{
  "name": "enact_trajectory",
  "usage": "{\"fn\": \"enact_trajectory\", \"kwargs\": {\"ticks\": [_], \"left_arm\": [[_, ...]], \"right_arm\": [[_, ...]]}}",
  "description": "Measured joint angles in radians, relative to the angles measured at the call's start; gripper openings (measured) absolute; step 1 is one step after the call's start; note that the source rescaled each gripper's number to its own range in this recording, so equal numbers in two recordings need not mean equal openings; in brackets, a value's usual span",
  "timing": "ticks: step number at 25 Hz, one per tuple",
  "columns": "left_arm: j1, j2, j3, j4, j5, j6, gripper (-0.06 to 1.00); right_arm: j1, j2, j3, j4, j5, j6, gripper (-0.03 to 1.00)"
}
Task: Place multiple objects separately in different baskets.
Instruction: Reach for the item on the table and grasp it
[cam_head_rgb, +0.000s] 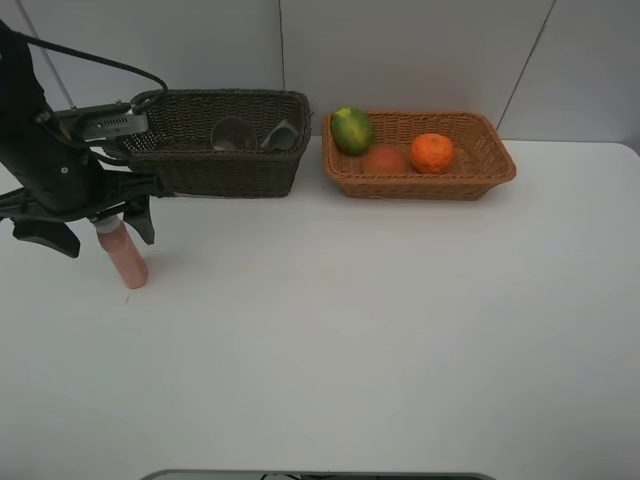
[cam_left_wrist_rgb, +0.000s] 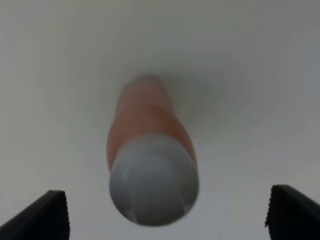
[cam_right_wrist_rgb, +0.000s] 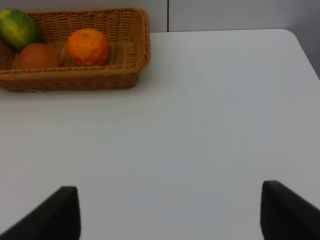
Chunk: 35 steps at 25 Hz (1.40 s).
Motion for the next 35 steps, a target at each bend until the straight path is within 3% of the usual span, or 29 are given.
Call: {"fn": "enact_trajectory", "kwargs": {"ticks": [12, 24, 27, 28, 31, 32, 35], "left_arm": [[0.000, 0.019, -0.001, 0.049, -0.117, -0.078, 1.00], [0.000, 0.098, -0.001, 0.072, -0.130, -0.085, 0.98], [0.000, 0.098, -0.001, 0.078, -0.131, -0.085, 0.79], [0.000, 0.098, -0.001, 0.078, -0.131, -0.085, 0.64], [0.000, 0.098, -0.001, 0.078, -0.131, -0.087, 0.05], [0.000, 0.098, -0.001, 0.078, -0.131, -0.090, 0.00], [0.000, 0.098, -0.001, 0.078, -0.131, -0.095, 0.01]], "right_arm": [[0.000, 0.000, 0.000, 0.000, 0.000, 0.000, 0.91], [0.000, 0.000, 0.000, 0.000, 0.000, 0.000, 0.91], [0.000, 0.000, 0.000, 0.000, 0.000, 0.000, 0.91], [0.000, 0.000, 0.000, 0.000, 0.000, 0.000, 0.91], [0.000, 0.000, 0.000, 0.000, 0.000, 0.000, 0.91], [0.000, 0.000, 0.000, 0.000, 0.000, 0.000, 0.91], [0.000, 0.000, 0.000, 0.000, 0.000, 0.000, 0.91]]}}
